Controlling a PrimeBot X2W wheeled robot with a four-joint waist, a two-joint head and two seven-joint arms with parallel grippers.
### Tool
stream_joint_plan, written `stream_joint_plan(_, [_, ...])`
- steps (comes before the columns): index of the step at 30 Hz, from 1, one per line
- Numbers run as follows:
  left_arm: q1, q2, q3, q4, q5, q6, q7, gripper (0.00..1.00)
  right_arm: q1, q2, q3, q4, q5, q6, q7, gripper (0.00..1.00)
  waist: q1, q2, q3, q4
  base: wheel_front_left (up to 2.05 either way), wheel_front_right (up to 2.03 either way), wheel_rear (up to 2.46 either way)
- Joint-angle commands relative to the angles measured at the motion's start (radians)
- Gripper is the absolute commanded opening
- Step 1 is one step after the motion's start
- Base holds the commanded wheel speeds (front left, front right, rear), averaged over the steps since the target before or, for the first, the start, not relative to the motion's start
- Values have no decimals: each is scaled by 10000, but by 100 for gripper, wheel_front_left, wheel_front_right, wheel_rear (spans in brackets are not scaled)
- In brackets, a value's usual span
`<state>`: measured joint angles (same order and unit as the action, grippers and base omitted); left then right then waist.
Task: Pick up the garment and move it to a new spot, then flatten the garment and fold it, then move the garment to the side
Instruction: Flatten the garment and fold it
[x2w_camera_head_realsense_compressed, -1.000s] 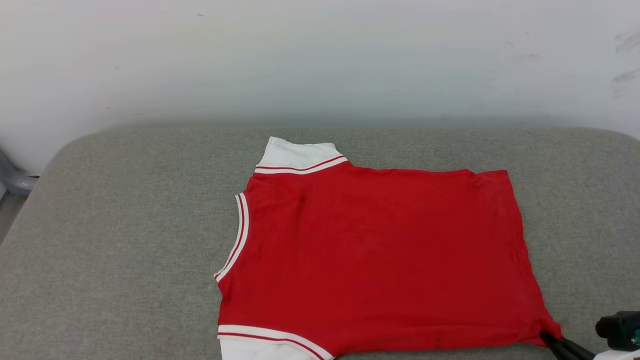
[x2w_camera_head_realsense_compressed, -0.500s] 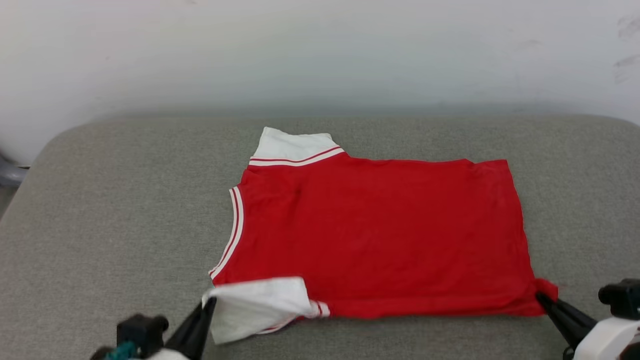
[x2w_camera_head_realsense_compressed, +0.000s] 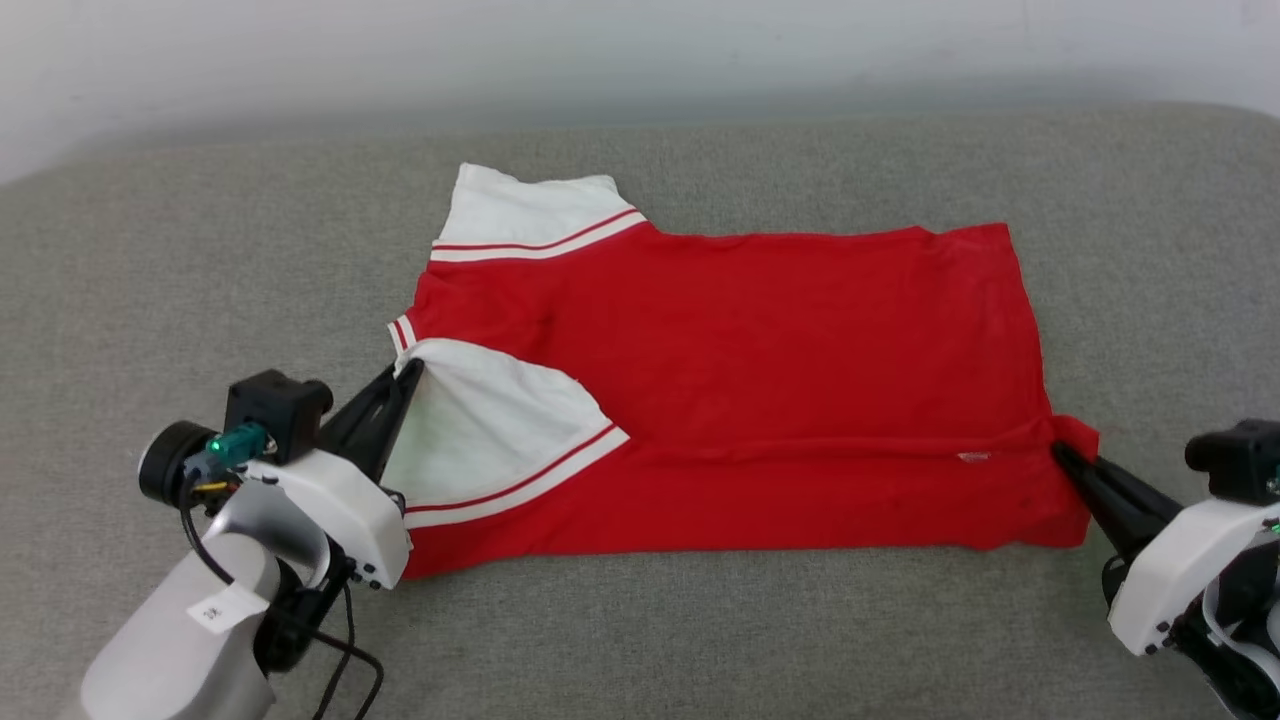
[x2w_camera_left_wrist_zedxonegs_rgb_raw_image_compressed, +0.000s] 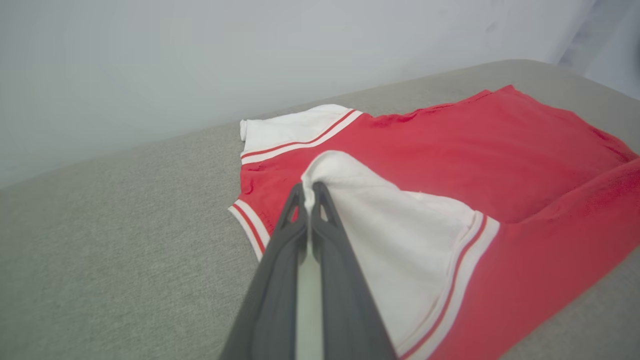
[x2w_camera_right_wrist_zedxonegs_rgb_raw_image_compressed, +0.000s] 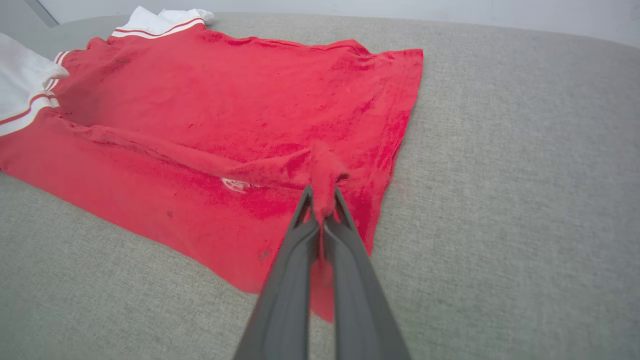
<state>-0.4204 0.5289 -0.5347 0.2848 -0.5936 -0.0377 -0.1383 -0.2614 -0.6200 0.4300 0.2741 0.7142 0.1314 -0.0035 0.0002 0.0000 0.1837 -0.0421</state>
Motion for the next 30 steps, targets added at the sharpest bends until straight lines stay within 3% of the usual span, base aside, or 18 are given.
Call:
stream_joint_plan(1, [-369,-9,-44,363,123,-119,18,0,-387,92,66,175,3,-15,61,0,-2,0,470,-214,0,0,0])
stream_joint_plan(11, [-1534,-518,-485,2766,156,-629,-171,0,-1759,475,874,1577,105,-15,270,0,-2,0,1166,-293,0,0,0])
stream_joint_plan(20, [-1624,-1140,-1113,4704,-203,-885,-531,0,-1966,688,1859,2662,336,-14,279,0,-2,0,989,-201,0,0,0])
stream_joint_plan(21, [-1636,-1189,-1136,4838,-283,-902,-600,0,-2008,665,1880,2705,310,-14,156,14,-2,0,929,-196,0,0,0])
stream_joint_plan(22, [-1650,-1213,-1168,4947,-348,-905,-650,48,-2056,648,1898,2741,294,-14,53,49,-2,0,859,-196,0,0,0])
stream_joint_plan(23, [-1697,-1206,-1183,5020,-376,-894,-738,100,-2102,629,1907,2754,291,-14,-46,100,-2,0,785,-195,0,0,0])
stream_joint_plan(30, [-2147,-847,-1163,4835,-762,-915,-1021,100,-2222,458,1682,2527,48,-14,-717,100,-2,0,257,-116,0,0,0])
